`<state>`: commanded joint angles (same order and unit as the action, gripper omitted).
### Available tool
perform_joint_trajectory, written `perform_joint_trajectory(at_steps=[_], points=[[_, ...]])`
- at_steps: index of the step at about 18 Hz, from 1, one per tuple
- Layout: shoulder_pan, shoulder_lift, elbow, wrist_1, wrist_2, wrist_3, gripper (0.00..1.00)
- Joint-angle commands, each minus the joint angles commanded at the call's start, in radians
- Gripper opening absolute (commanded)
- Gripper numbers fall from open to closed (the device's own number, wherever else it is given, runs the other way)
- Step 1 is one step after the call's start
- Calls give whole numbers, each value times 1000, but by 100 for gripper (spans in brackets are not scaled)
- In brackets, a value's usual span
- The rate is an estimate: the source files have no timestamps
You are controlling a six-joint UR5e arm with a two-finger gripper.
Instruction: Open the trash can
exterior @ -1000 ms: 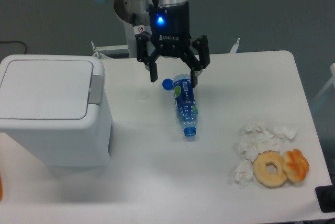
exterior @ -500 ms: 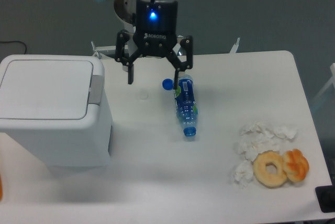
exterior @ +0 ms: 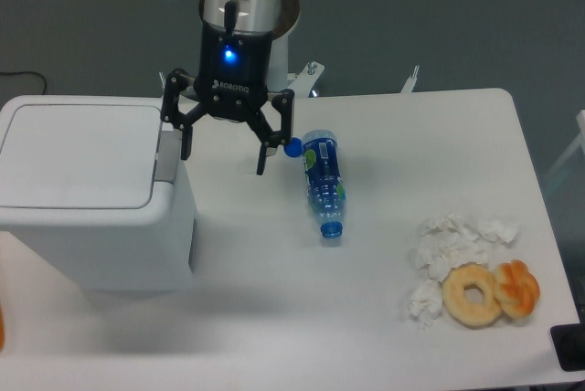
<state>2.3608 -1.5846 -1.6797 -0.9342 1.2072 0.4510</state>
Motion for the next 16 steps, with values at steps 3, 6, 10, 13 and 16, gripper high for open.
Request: perform_joint_trajectory(at_steps=[3,6,10,13,16], points=[[-2,-6,-12,0,-2,2,100],[-2,-11,-12,0,-12,2,100],[-2,-12,-20,0,-11,3,100],[-2,-14,-25,0,-12,6,100],[-3,-15,-28,0,-14,5,100]])
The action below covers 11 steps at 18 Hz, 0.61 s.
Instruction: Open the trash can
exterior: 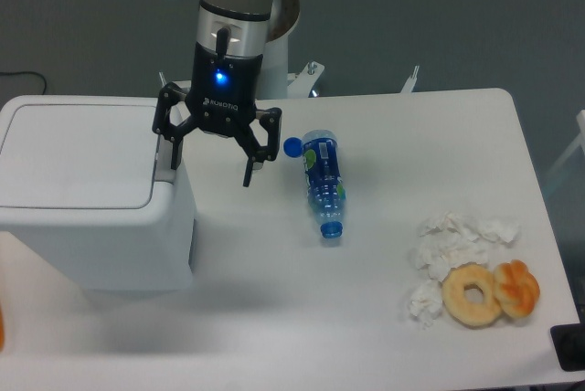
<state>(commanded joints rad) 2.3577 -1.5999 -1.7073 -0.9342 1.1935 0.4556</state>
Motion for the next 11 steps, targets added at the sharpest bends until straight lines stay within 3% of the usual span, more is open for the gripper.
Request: perform_joint_trajectory(at_steps=[11], points=[[0,0,-9,2,0,0,100]])
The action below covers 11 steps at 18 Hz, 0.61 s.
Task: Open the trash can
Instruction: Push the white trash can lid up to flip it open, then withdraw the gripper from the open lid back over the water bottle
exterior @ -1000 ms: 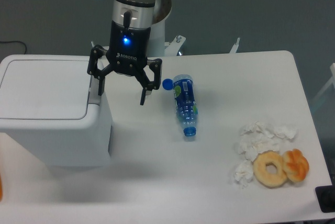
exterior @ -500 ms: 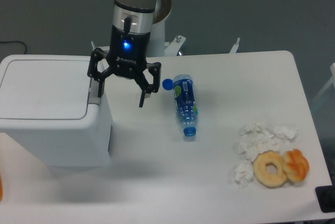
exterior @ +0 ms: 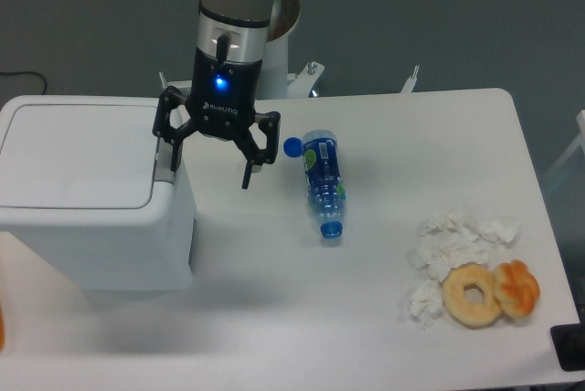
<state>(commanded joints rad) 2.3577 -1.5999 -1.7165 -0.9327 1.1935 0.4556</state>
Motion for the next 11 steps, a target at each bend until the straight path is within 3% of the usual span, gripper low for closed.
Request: perform_joint_trajectory(at_steps=[11], points=[[-5,-5,0,0,-2,2,100]])
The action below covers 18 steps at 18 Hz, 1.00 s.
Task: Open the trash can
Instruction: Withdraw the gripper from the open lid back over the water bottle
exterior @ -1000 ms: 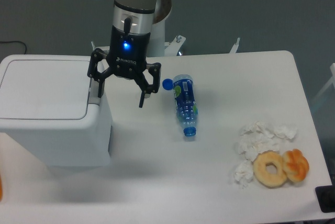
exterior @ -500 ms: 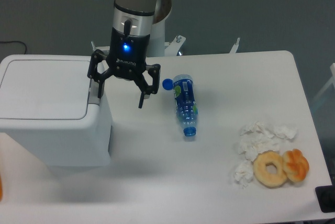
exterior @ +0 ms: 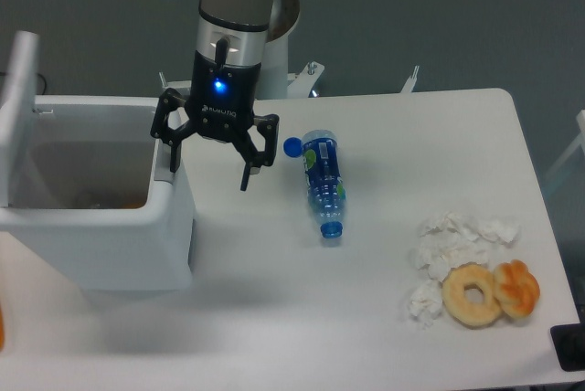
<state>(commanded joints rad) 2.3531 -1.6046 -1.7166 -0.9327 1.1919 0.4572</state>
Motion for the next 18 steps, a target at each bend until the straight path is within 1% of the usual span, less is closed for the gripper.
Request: perform_joint_trajectory(at_steps=[2,4,9,11,13,16,18], points=[[5,2,15,-2,-31,-5,100],[12,5,20,-2,-32,-5,100],[38,6,86,-3,-20,14,100],[40,8,94,-5,17,52,100],[38,11,94,-5,69,121,100],[38,12,80,-8,158,254,100],[32,6,77,-8,219,293,100]])
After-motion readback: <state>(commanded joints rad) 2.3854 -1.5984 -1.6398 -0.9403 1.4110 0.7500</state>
